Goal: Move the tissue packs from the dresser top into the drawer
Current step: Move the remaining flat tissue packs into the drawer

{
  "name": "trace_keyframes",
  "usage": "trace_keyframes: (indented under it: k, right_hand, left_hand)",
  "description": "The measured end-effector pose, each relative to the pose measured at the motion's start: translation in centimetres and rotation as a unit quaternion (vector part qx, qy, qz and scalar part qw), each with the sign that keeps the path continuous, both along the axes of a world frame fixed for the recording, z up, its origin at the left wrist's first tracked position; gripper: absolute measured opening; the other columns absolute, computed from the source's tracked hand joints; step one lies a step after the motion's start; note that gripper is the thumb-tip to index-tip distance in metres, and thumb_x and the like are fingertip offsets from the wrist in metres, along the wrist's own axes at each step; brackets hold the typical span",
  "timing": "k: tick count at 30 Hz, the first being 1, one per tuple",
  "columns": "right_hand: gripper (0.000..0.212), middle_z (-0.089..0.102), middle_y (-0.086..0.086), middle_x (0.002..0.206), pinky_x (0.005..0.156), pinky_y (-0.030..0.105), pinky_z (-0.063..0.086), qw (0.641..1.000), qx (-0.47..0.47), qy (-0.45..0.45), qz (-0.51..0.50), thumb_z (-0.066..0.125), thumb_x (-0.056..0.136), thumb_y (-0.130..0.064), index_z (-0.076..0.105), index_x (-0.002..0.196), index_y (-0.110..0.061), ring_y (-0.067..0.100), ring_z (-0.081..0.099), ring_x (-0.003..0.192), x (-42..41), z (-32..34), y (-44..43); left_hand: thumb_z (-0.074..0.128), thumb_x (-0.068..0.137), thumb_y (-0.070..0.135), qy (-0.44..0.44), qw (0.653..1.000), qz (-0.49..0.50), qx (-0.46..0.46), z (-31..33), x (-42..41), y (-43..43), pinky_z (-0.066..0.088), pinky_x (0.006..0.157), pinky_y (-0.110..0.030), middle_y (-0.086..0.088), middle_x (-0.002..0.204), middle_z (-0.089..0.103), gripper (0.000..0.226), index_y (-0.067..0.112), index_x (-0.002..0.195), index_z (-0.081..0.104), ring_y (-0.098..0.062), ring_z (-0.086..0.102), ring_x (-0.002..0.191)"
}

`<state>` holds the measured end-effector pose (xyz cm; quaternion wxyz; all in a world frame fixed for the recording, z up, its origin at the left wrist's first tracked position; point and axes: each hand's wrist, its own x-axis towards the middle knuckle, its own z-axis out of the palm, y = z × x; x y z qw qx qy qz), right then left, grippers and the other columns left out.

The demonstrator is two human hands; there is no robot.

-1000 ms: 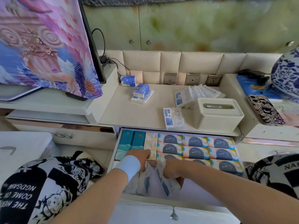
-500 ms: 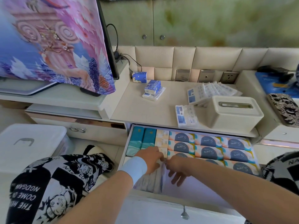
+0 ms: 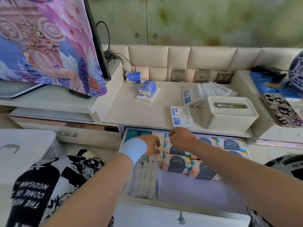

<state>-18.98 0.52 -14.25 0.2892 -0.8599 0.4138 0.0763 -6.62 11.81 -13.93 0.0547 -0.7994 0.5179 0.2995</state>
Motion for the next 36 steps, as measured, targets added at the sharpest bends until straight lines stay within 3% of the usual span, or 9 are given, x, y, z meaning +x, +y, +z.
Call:
trace_keyframes:
  k: [6,11,15,19,22,25,29,33,36]
  right_hand:
    - [0.041,0.043,0.011,0.136,0.088,0.033,0.049,0.991,-0.053,-0.055,-0.112,0.051,0.092,-0.013,0.05,0.133,-0.018,0.028,0.058,0.106,-0.3,1.5,-5.8]
    - [0.053,0.041,0.016,0.142,0.104,0.039,0.045,0.985,0.003,-0.05,-0.165,0.051,0.094,-0.014,0.037,0.145,-0.016,0.032,0.051,0.122,0.6,0.0,-7.6]
    - [0.045,0.057,0.012,0.126,0.094,0.036,0.051,0.949,0.096,-0.146,-0.263,0.051,0.095,-0.009,0.044,0.14,-0.01,0.03,0.058,0.114,1.3,-0.6,-8.2]
    - [0.012,0.056,0.011,0.075,0.053,0.029,0.043,0.889,0.247,-0.191,-0.334,0.058,0.093,-0.013,0.058,0.102,-0.006,0.021,0.051,0.06,1.6,-0.2,-8.2]
    - [0.016,0.064,0.014,0.083,0.061,0.031,0.052,0.872,0.329,-0.186,-0.311,0.058,0.093,-0.015,0.058,0.107,-0.009,0.024,0.061,0.069,1.5,0.0,-7.5]
    - [0.024,0.066,0.018,0.097,0.072,0.042,0.057,0.894,0.31,-0.173,-0.274,0.057,0.09,-0.008,0.053,0.113,-0.011,0.032,0.066,0.088,1.0,0.0,-6.9]
    - [0.023,0.068,0.021,0.098,0.077,0.048,0.06,0.941,0.272,-0.088,-0.182,0.053,0.088,-0.006,0.058,0.111,-0.004,0.035,0.069,0.089,-0.9,0.1,-5.3]
    - [0.03,0.068,0.018,0.103,0.065,0.047,0.062,0.96,0.26,-0.023,-0.104,0.051,0.087,-0.01,0.058,0.117,-0.008,0.035,0.07,0.088,-2.3,0.2,-2.3]
    - [0.03,0.067,0.018,0.102,0.055,0.039,0.06,0.966,0.25,0.024,-0.062,0.05,0.088,-0.015,0.057,0.116,-0.006,0.034,0.07,0.083,-3.1,0.4,0.2]
  left_hand:
    - [0.053,0.096,0.027,0.075,0.974,0.11,-0.182,2.4,0.9,-5.1,0.046,0.097,-0.035,-0.001,0.134,0.057,0.039,0.024,0.135,0.053,-0.022,0.056,0.116]
    - [0.045,0.101,0.023,0.14,0.953,0.142,-0.228,1.0,-0.3,-8.3,0.037,0.105,-0.032,-0.002,0.153,0.04,0.048,0.022,0.148,0.04,-0.024,0.044,0.135]
    - [0.051,0.1,0.029,0.186,0.947,0.172,-0.197,-0.9,-0.2,-9.6,0.037,0.104,-0.031,-0.006,0.151,0.043,0.052,0.021,0.15,0.038,-0.026,0.045,0.134]
    - [0.062,0.093,0.025,0.224,0.918,0.234,-0.228,-1.8,0.1,-10.3,0.045,0.093,-0.033,-0.003,0.129,0.057,0.059,0.023,0.147,0.037,-0.026,0.056,0.115]
    - [0.068,0.087,0.016,0.237,0.923,0.226,-0.203,-1.9,0.0,-10.1,0.048,0.083,-0.034,0.006,0.095,0.055,0.07,0.028,0.147,0.032,-0.024,0.058,0.097]
    - [0.069,0.087,0.02,0.193,0.955,0.172,-0.144,-1.8,-0.3,-9.3,0.048,0.08,-0.033,0.006,0.093,0.054,0.063,0.03,0.141,0.038,-0.023,0.059,0.096]
    - [0.066,0.088,0.023,0.139,0.977,0.105,-0.122,-1.8,-0.4,-7.5,0.048,0.088,-0.031,-0.002,0.123,0.06,0.044,0.021,0.131,0.056,-0.023,0.06,0.107]
    - [0.058,0.092,0.019,0.072,0.99,0.056,-0.104,-1.3,-0.7,-5.1,0.051,0.092,-0.036,-0.002,0.119,0.063,0.021,0.021,0.11,0.07,-0.024,0.061,0.106]
    - [0.046,0.093,0.013,0.028,0.998,0.026,-0.054,-1.4,-1.3,-2.8,0.053,0.087,-0.036,0.002,0.114,0.063,0.029,0.026,0.104,0.07,-0.024,0.063,0.099]
